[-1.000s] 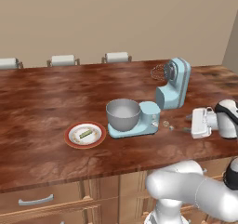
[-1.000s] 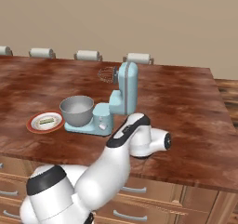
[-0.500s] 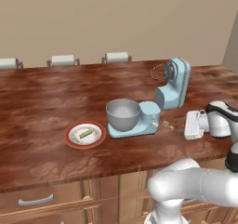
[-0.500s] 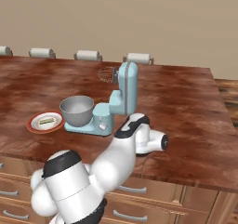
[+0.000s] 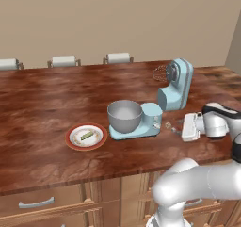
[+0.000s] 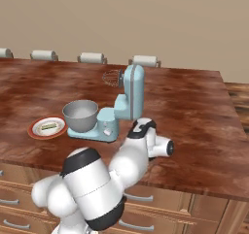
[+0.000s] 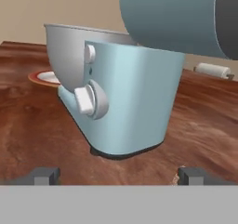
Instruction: Add butter and sugar cubes to the stand mixer bowl and then turn on the stand mixer to begin making frosting.
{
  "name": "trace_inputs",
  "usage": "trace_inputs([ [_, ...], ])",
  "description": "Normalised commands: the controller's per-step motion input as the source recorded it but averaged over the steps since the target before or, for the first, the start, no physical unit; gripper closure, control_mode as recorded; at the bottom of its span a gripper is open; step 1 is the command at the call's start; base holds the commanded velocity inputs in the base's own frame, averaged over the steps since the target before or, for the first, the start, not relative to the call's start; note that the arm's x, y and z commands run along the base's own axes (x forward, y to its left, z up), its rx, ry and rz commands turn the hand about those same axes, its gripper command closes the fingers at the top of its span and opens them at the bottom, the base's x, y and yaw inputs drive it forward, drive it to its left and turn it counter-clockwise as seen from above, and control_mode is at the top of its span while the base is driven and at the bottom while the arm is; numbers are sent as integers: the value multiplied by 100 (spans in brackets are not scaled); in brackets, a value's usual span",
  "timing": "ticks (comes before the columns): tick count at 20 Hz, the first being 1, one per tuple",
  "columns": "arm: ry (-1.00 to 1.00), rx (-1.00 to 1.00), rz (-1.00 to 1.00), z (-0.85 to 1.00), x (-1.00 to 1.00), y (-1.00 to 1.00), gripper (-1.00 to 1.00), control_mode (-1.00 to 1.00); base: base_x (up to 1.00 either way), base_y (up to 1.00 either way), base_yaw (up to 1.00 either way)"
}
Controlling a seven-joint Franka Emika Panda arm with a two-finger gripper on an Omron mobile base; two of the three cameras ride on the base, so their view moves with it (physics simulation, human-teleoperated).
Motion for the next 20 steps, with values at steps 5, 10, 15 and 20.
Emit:
trace_inputs([
  [5,0,0,0,-29,26,0,-100,-100,0,0,0],
  [10,0,0,0,-25,26,-1,-100,-100,0,0,0],
  [15,0,0,0,-22,30,-6,-100,-100,0,0,0],
  [20,0,0,0,-23,36,-13,-100,-100,0,0,0],
])
